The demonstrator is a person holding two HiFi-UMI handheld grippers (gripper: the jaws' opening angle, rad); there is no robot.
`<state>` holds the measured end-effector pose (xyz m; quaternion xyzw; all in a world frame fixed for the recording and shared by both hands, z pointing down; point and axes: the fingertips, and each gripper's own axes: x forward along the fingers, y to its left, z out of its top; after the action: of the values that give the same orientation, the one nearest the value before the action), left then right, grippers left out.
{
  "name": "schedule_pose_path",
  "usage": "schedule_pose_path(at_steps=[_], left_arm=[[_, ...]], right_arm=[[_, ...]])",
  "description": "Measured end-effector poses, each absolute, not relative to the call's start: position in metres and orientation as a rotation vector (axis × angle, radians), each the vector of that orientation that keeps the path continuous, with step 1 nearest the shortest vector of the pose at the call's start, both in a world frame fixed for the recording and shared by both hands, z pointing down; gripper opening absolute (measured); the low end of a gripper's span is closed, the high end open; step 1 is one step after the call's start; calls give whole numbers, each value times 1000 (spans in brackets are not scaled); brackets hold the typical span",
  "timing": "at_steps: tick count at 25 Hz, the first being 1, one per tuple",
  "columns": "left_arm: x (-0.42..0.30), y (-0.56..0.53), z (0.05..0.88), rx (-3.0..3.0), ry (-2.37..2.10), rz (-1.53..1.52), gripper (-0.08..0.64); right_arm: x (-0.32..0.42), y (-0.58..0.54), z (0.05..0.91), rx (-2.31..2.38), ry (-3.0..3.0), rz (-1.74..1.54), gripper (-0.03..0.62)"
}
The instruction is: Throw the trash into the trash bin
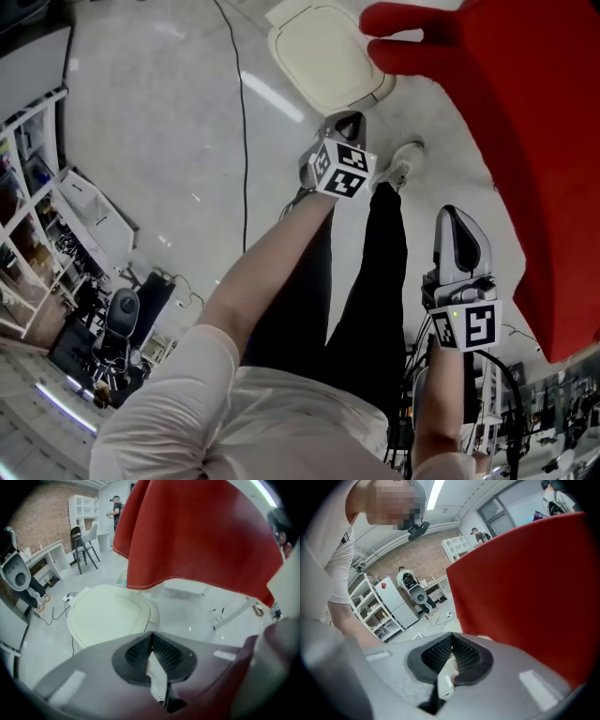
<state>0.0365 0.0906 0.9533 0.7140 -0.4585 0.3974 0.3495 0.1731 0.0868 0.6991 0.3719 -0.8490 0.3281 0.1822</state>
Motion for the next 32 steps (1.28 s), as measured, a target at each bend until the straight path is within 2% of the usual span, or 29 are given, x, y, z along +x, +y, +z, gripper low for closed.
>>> schedule_pose_path(at_steps=[9,19,26,32], left_arm=[[40,90,1004,1735,-1195,1162,6],[43,93,1009,1645,-1275,1189,8],[40,90,1004,1674,-1209,1165,5],[37,85,961,1723,-1214,1074,5]], right_arm=[[186,92,716,1064,-2372,960,1],[200,96,715,1081,-2377,955,0],[196,93,709,1080,-2384,950,0],[192,85,682,1065,-2411,912,2]])
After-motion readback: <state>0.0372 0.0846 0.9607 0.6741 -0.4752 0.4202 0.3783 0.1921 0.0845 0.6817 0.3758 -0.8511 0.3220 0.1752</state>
